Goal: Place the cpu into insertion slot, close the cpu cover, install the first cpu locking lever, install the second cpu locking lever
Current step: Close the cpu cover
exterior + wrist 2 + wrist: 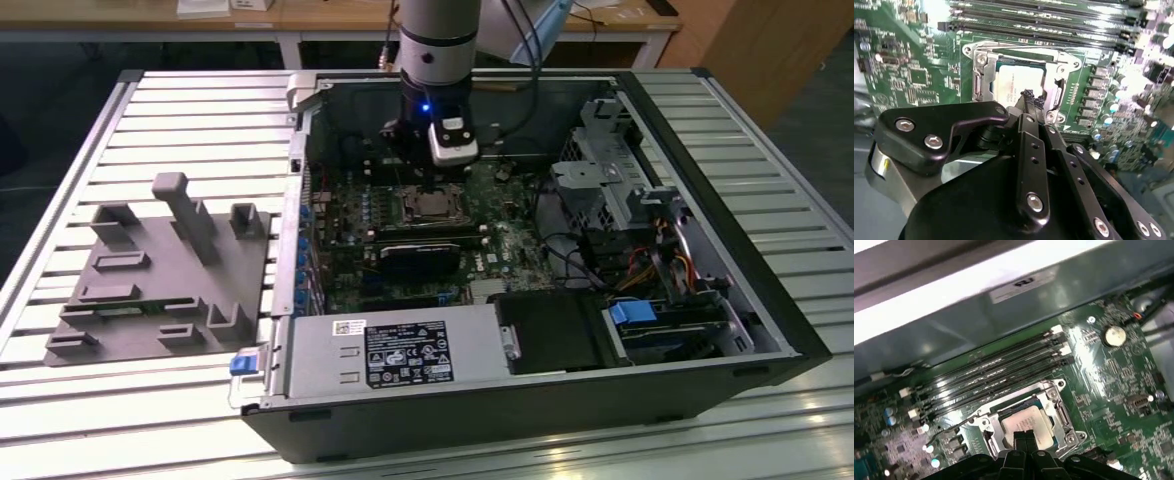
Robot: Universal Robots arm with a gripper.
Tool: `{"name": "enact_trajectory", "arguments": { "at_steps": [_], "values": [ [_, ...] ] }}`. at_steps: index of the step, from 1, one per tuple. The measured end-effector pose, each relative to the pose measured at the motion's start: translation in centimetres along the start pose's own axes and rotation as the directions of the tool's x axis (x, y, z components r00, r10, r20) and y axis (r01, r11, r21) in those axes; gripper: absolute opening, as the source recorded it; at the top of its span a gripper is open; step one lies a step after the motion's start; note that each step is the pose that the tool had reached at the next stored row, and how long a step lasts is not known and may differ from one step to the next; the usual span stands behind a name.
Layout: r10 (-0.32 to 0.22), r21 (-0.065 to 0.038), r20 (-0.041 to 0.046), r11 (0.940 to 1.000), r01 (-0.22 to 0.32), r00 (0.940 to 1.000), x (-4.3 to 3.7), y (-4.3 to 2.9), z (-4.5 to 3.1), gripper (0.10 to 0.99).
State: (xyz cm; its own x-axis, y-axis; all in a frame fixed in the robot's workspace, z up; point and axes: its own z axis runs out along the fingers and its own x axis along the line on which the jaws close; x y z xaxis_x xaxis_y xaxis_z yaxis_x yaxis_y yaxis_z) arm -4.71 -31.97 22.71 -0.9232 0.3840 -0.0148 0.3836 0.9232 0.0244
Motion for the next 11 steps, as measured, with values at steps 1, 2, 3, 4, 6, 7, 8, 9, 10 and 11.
{"name": "enact_trajectory", "arguments": {
  "at_steps": [1,2,3,4,6,7,8,9,10,11],
  "values": [
    [-0.018,0.000,-0.0004,0.9998,0.018,0.9998,0.00,0.00,0.00,0.102],
    [-0.036,0.000,-0.0008,0.9994,0.036,0.9994,0.00,0.00,0.00,0.102],
    [-0.055,-0.001,-0.0013,0.9985,0.055,0.9985,0.00,0.00,0.01,0.102],
    [-0.073,-0.001,-0.0017,0.9973,0.073,0.9973,0.00,0.00,0.01,0.102],
    [-0.109,-0.002,-0.0025,0.9941,0.109,0.9941,0.00,0.00,0.01,0.102],
    [-0.127,-0.002,-0.0029,0.9919,0.127,0.9919,0.00,0.00,0.02,0.102],
    [-0.145,-0.002,-0.0033,0.9894,0.145,0.9894,0.00,0.00,0.02,0.102],
    [-0.163,-0.003,-0.0037,0.9867,0.163,0.9867,0.00,0.00,0.02,0.102],
    [-0.180,-0.003,-0.0041,0.9836,0.180,0.9836,0.00,0.00,0.03,0.102],
    [-0.198,-0.003,-0.0045,0.9802,0.198,0.9802,0.00,-0.01,0.04,0.102]
  ]
}}
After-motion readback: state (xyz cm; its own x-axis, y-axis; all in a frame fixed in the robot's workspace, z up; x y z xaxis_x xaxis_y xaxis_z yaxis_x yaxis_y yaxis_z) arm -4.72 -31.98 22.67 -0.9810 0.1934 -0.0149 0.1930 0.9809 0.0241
